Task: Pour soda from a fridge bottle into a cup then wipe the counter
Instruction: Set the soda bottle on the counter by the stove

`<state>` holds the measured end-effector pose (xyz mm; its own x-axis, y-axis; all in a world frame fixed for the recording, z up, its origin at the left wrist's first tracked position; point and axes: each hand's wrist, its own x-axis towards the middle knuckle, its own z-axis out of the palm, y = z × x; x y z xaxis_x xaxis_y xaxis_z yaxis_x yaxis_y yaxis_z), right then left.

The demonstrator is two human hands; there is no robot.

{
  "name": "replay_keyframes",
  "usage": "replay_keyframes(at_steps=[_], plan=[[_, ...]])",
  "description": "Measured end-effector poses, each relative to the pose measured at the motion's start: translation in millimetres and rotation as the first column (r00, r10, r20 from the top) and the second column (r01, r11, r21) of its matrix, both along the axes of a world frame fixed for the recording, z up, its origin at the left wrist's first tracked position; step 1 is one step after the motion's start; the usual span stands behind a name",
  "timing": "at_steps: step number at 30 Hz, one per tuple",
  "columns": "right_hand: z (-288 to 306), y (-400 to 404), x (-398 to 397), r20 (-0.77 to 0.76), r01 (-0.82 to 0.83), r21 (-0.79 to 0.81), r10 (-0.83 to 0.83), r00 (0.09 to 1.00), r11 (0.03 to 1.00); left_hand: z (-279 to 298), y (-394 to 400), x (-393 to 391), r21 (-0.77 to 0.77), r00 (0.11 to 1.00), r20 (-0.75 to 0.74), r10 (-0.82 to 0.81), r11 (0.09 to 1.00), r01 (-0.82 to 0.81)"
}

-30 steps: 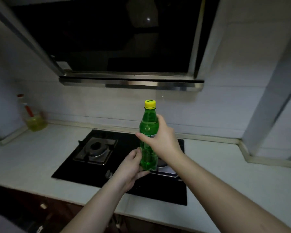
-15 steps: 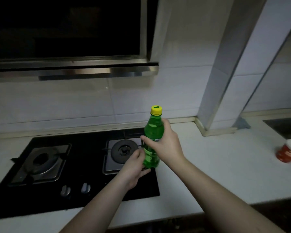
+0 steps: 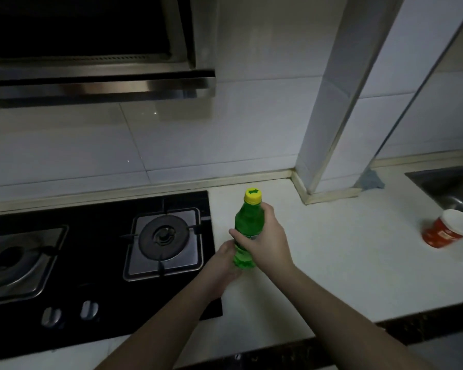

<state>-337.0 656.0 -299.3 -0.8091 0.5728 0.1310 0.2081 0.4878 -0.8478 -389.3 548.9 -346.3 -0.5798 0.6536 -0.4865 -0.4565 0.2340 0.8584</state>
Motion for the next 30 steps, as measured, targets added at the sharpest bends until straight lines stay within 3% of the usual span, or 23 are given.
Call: replay_keyframes(at_steps=[9,17,30], plan=[[-52.1,48.6,-13.5,0.068,-0.034,-0.087,0.040,0.997,0.996,-58.8,55.6,-19.6,-0.151,0.929,0.260,0.262,0.962,-0.229],[-87.7,64.3,-14.8,0.087,-0.068,-0.101,0.076,0.993,0.993,-76.5,71.8,-21.7,-0.245,0.898,0.270,0.348,0.927,-0.285],[-118.1,73.1,-14.7,0.047,-0.109,-0.115,0.115,0.992,0.987,-89.7,80.6,-14.3,-0.255,0.872,0.281,0.402,0.907,-0.336]])
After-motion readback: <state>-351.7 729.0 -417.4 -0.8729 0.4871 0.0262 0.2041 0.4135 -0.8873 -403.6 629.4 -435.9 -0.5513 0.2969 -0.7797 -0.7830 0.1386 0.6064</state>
